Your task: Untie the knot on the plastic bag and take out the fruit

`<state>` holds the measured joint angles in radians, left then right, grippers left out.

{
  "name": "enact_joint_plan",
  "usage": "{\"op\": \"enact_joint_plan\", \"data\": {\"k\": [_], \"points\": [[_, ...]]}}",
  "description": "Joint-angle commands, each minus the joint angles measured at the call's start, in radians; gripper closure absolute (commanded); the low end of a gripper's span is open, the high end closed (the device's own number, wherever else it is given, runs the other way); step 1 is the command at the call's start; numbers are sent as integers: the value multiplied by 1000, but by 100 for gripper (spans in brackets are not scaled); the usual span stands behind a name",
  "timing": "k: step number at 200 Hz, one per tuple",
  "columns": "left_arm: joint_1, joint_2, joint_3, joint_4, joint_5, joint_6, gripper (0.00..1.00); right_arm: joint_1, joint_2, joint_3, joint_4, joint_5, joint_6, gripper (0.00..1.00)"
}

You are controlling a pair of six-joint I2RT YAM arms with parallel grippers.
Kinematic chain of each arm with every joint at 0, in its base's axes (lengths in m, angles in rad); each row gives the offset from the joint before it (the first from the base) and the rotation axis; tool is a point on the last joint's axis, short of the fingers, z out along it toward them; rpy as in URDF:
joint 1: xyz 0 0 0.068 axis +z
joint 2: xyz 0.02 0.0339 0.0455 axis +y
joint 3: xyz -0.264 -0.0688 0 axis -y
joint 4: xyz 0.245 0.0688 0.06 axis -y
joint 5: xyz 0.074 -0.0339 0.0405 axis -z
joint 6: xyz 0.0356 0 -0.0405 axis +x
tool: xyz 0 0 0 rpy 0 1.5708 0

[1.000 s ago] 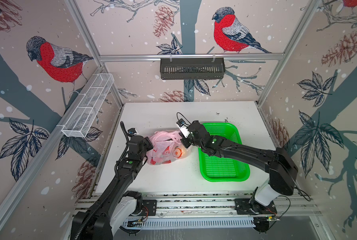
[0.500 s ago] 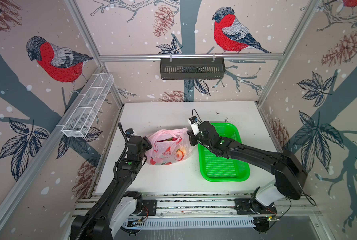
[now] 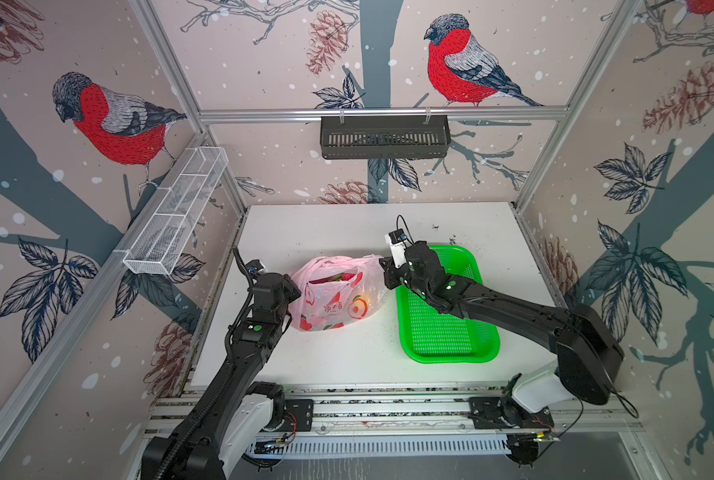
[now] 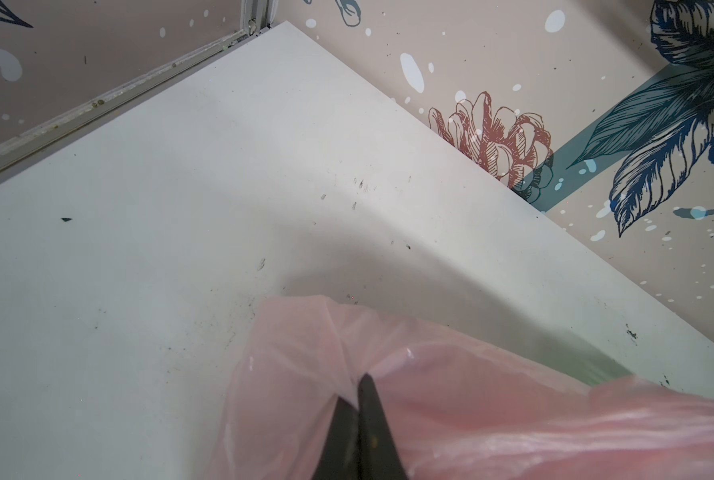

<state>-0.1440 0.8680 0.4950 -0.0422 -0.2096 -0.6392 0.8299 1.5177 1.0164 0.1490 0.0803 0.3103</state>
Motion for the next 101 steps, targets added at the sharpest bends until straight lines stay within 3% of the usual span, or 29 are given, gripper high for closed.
{"op": "enact_joint_plan", "data": {"k": [1,71,85,101], "points": [[4,-16,3,19,-3,-11,100,-1,-2,1,27,-4,11,91],[4,-67,29,-55,26,8,98,0,-3,-2,47,-28,33,91],[4,-72,31,-60,38,8,95,1,-8,-8,53,-35,38,91],[4,-80,41,-67,64,13,83,1,-13,-10,56,-46,41,90]]}}
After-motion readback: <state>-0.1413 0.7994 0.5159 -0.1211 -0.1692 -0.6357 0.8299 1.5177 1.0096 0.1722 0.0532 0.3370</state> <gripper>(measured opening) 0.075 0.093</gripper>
